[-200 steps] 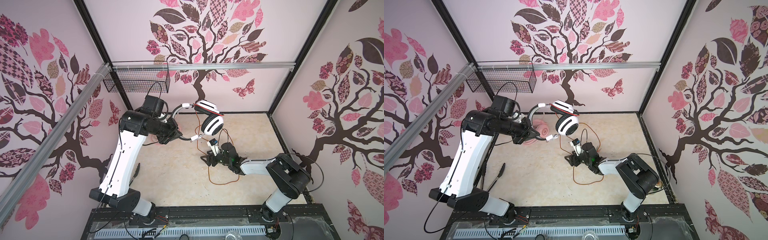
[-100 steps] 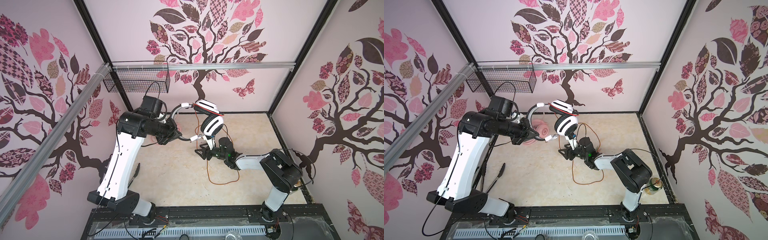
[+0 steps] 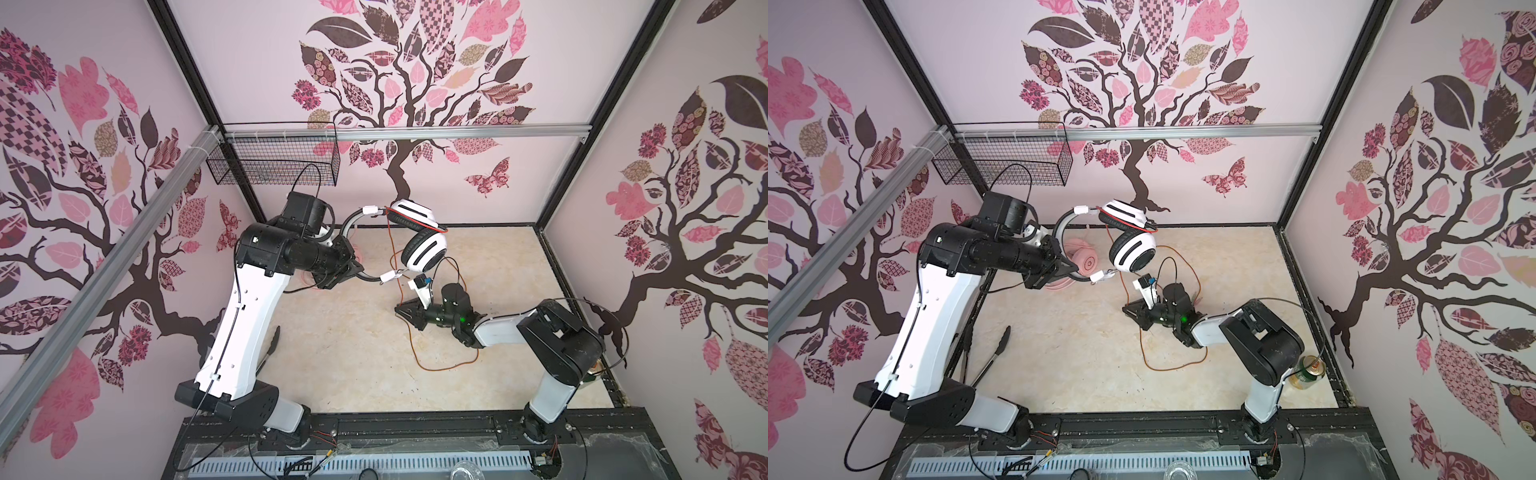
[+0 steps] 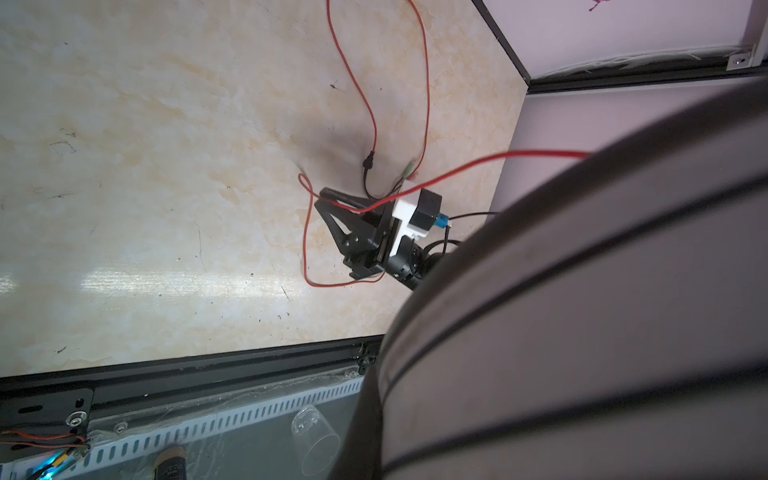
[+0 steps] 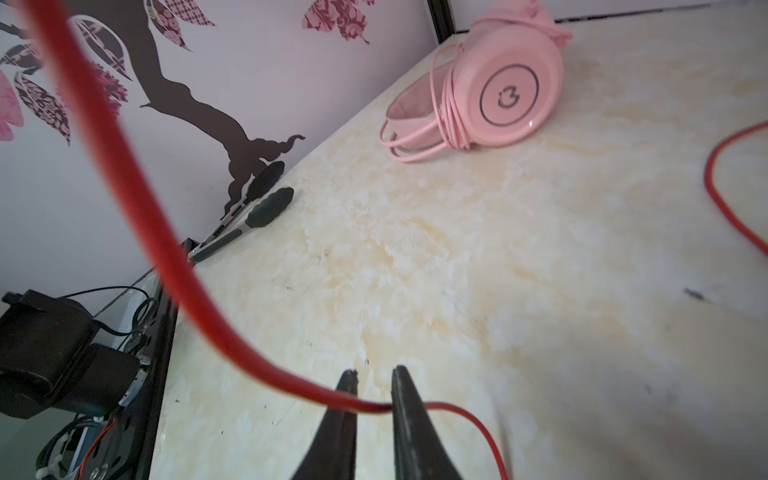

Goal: Wrap the headphones

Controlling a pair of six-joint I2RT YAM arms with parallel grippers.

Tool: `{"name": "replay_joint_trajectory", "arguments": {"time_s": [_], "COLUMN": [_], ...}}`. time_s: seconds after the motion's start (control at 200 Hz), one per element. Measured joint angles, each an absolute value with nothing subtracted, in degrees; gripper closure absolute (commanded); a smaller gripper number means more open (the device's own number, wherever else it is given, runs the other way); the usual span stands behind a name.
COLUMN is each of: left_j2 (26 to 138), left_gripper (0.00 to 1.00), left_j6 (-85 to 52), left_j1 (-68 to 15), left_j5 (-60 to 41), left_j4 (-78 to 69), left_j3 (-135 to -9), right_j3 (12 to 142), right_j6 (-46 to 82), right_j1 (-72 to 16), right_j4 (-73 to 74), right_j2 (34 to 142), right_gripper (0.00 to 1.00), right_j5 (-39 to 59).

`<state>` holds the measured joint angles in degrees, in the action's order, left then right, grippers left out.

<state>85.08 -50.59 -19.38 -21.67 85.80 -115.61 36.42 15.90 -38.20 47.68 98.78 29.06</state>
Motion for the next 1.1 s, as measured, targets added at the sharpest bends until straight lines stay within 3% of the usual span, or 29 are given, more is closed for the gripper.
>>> {"name": "replay_joint_trajectory", "arguments": {"time_s": [0.365, 0.71, 0.755, 0.78, 0.935, 1.1], "left_j2": [84.6, 83.8, 83.7, 83.6, 82.8, 80.8], "left_gripper": [1.0, 1.0, 1.0, 1.0, 1.0, 1.0], "left_j6": [-52.7, -54.8, -54.8, -54.9, -55.1, -55.1], "left_j1": [-19.3, -19.2, -19.2, -19.2, -19.2, -19.2], "left_j5": [-3.0, 4.6, 5.1, 5.3, 5.8, 5.8], "left_j4": [75.7, 68.7, 68.6, 68.6, 68.6, 68.7], "left_j3": [-99.4, -96.4, -96.4, -96.4, -96.3, -96.2], "right_j3": [32.4, 33.4, 33.3, 33.3, 33.4, 39.4], "right_j6": [14.4, 15.2, 15.2, 15.0, 12.8, 11.6], "right_j1": [-56.0, -66.7, -66.7, -66.7, -63.9, -51.9], "right_j4": [13.1, -9.9, -10.6, -10.7, -7.0, -2.1], "right_j2": [69.9, 59.5, 58.0, 57.3, 60.3, 79.2], "right_gripper": [1.0, 1.0, 0.78, 0.73, 0.64, 0.45], "right_j5": [5.4, -8.4, -9.5, -10.2, -10.0, -1.3]}}
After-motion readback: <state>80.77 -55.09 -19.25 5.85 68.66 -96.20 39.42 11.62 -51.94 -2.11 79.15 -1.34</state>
